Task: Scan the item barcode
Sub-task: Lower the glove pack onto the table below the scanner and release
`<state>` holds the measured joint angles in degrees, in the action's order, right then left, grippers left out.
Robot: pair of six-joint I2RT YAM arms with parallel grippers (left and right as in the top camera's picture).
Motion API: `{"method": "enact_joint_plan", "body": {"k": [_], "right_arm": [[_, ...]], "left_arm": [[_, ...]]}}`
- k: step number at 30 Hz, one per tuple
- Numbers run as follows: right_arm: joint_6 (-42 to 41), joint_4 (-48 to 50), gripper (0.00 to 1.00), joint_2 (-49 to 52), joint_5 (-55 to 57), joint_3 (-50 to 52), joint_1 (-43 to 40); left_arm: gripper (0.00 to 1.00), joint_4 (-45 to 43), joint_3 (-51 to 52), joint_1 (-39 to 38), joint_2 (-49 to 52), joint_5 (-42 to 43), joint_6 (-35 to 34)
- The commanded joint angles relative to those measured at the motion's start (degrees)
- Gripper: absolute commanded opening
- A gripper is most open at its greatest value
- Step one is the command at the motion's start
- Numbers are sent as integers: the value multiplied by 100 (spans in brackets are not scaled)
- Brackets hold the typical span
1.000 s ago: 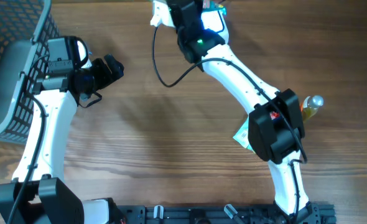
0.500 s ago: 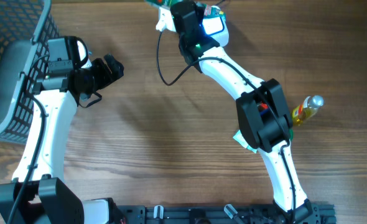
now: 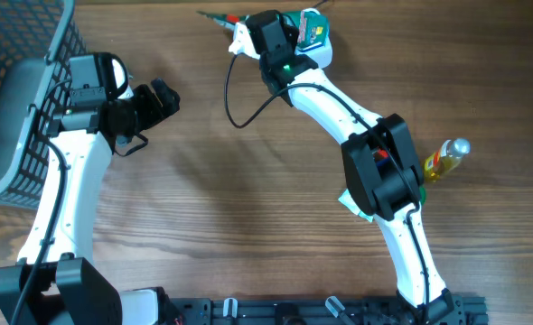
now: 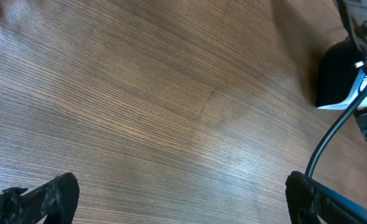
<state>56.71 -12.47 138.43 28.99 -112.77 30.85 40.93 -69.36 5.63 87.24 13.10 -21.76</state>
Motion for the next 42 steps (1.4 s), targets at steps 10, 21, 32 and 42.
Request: {"method": "enact_joint_plan", "body": {"k": [10, 21, 32, 42], "right_arm": [[-4728, -3738, 5, -3091, -1239, -15, -643], [-6911, -5904, 9, -3075, -4841, 2328, -1093], [-7615, -4951, 100, -3139, -3716, 3259, -1123], [-7622, -5311, 100, -3237, -3410, 1635, -1121]], "left_arm": [[100, -22, -50, 17, -55, -101, 48], [100, -22, -50, 17, -55, -101, 48], [100, -22, -50, 17, -55, -101, 48], [100, -22, -50, 17, -55, -101, 48]]}}
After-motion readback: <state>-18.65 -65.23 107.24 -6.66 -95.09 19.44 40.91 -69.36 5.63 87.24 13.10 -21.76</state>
